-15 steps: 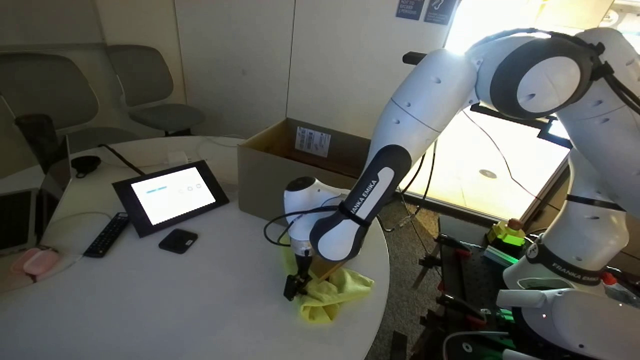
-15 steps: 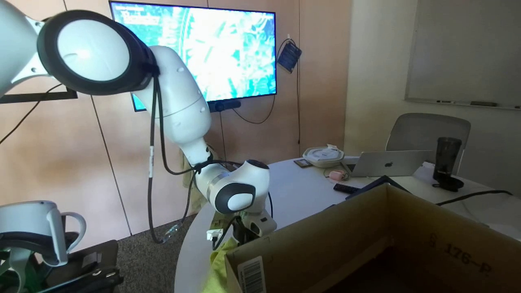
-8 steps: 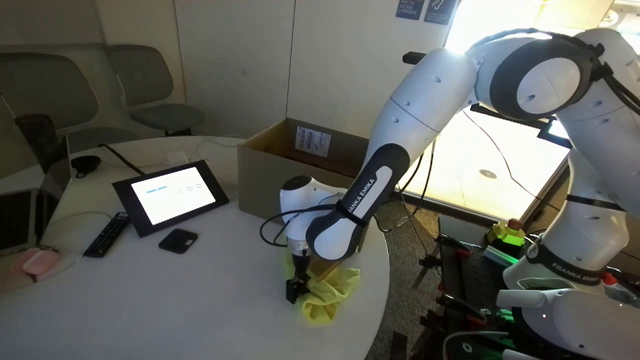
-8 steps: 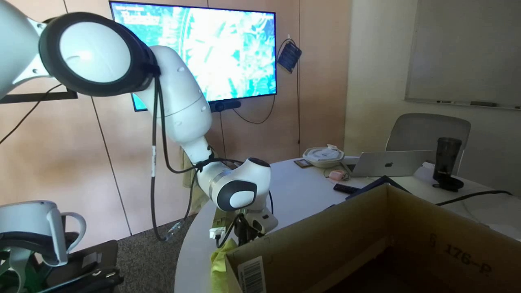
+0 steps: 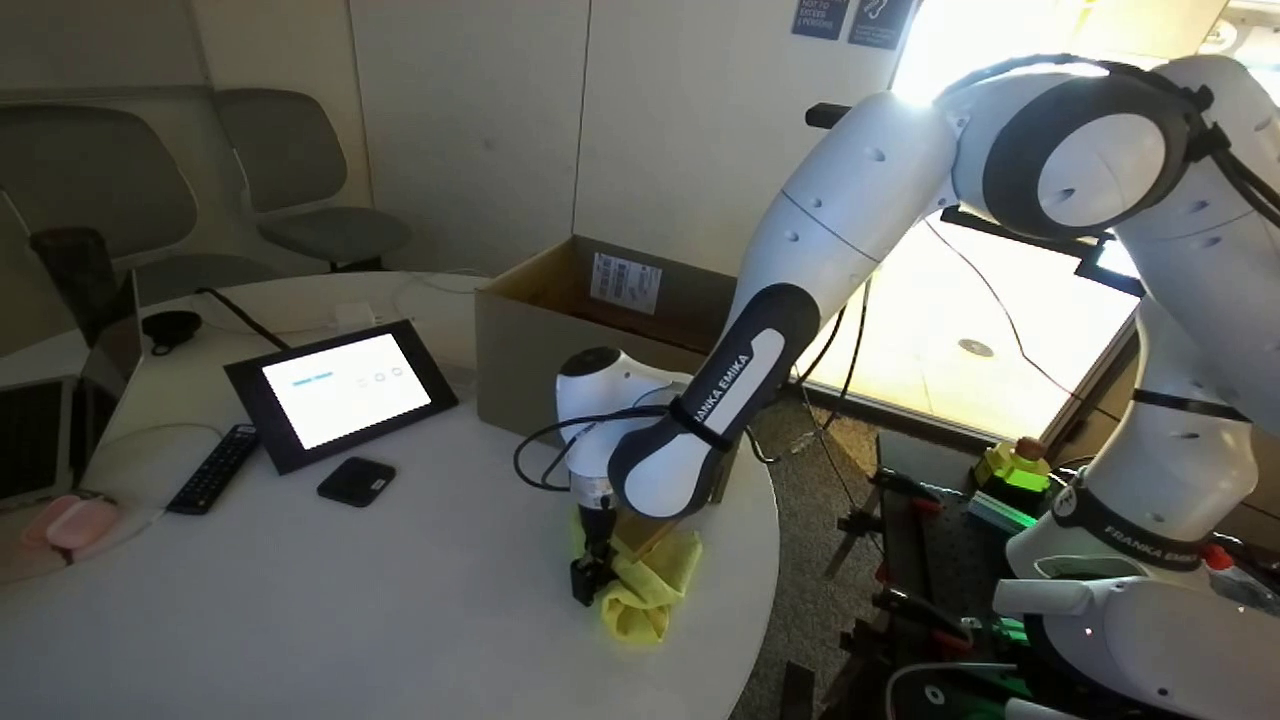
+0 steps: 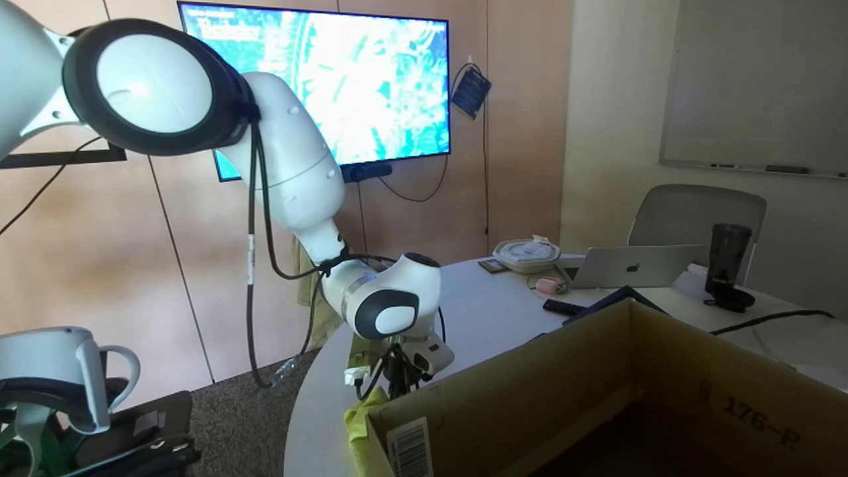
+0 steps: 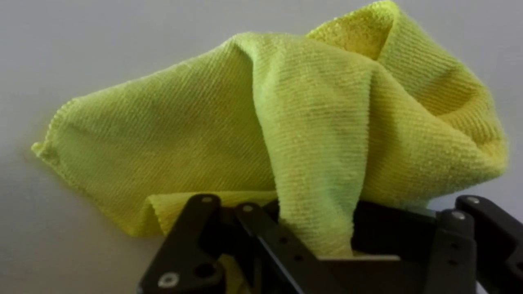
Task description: Pick up the marker and put it on the cloth and fold the cloth, then pick up the cloth and put it in the box
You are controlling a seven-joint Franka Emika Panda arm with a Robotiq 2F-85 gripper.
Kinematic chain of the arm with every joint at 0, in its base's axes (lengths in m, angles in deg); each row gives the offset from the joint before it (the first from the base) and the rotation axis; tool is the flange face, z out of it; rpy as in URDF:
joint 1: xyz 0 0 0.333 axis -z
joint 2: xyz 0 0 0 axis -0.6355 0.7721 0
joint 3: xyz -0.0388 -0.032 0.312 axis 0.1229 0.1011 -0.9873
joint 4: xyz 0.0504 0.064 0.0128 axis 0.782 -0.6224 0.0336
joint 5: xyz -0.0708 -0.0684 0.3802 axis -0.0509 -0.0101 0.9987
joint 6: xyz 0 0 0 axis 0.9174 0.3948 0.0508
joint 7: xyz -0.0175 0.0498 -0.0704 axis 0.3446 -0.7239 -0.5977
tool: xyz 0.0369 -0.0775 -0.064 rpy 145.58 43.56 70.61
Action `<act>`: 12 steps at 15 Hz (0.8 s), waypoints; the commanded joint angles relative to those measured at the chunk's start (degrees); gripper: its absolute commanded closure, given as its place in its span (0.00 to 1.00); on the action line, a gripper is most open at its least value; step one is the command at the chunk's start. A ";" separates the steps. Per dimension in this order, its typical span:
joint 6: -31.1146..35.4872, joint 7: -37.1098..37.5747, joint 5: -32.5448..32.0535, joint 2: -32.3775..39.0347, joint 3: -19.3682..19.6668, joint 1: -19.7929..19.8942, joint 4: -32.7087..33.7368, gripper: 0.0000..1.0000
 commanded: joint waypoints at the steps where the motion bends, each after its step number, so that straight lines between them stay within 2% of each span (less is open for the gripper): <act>1: -0.10 -2.22 0.35 -4.78 1.20 -0.88 -2.87 0.93; 7: -1.25 -3.71 -2.23 -15.37 3.08 -1.83 -8.21 0.94; 12: -2.12 -2.17 -8.40 -26.20 5.36 -3.98 -12.85 0.94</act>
